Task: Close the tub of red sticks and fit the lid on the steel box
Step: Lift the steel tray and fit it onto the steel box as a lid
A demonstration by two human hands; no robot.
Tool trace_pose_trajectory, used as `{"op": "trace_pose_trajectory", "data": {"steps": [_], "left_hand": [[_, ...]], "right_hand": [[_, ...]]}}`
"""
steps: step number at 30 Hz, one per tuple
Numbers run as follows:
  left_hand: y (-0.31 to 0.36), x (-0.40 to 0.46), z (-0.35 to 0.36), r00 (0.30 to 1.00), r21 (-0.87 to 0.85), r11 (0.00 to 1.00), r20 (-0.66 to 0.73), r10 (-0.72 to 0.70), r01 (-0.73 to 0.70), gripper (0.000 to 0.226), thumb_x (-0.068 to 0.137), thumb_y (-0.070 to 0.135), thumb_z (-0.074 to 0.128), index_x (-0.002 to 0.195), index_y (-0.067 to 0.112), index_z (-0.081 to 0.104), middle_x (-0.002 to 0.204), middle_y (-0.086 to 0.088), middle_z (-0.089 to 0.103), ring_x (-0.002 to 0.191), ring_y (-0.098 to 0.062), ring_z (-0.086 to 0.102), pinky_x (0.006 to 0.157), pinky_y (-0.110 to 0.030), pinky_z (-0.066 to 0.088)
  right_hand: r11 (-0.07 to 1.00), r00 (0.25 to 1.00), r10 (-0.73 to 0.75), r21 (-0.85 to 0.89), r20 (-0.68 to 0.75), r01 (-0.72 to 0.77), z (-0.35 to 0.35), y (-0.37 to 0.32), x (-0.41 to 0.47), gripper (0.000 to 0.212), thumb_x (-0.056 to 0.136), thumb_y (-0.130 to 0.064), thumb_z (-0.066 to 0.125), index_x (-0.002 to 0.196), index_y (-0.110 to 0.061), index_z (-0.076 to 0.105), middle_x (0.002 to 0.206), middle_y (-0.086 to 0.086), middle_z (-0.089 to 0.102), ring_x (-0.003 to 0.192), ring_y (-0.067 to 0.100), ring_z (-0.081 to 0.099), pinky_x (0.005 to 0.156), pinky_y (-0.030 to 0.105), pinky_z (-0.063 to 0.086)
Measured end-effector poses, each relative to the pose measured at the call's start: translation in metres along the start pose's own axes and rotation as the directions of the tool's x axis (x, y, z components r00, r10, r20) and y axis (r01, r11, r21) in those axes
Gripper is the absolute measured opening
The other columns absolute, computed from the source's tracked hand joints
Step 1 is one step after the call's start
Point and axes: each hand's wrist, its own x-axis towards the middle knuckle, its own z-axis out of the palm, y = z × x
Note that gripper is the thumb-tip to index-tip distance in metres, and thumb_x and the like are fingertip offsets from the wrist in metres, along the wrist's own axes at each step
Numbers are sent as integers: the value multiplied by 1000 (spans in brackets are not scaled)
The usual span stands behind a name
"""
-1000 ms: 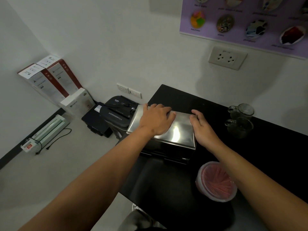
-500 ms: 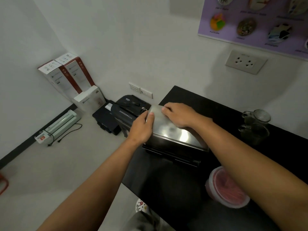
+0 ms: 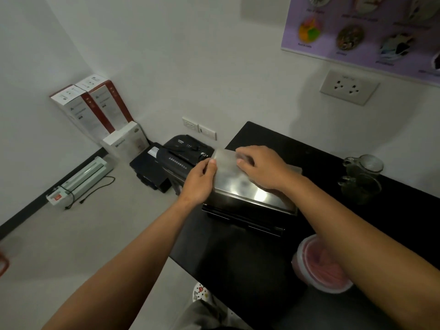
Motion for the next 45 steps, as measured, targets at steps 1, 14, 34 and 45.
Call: {"op": "trace_pose_trajectory", "data": {"steps": [1,14,34,45], "left_hand": [[-4,-3,-1,1000,-21,1000,2,-11,11,42,110,55,35,125,31,66,112,6,71,102,-8,67,83,-25,52],[-33,-23,10,999,-114,992,-16,-47,45,60,104,63,46,155,30,47,139,4,66,129,-18,62,114,-48,49],[36,159,49,992,-57,996,109,69,-63,37,108,44,55,126,14,65,113,-11,72,102,-24,68,85,-30,54],[49,207,62,985,-117,989,135,111,-95,23,108,39,56,118,20,64,97,5,72,83,-4,69,61,-8,52]], "right_hand": [[997,1000,14,-82,23,-13,-2,5,-8,31,103,-51,45,125,-40,63,134,0,64,126,25,57,102,47,44],[783,899,405,445,164,-434,7,64,-117,140,67,-85,71,158,-41,-26,175,-8,16,157,16,26,124,36,26],[778,835,508,528,-209,-341,-21,120,4,135,78,-55,86,165,-25,-13,175,4,10,157,23,22,110,23,20],[763,816,542,526,-203,-376,-36,147,39,134,79,-58,84,165,-29,-14,176,4,6,159,24,21,110,27,20]]}}
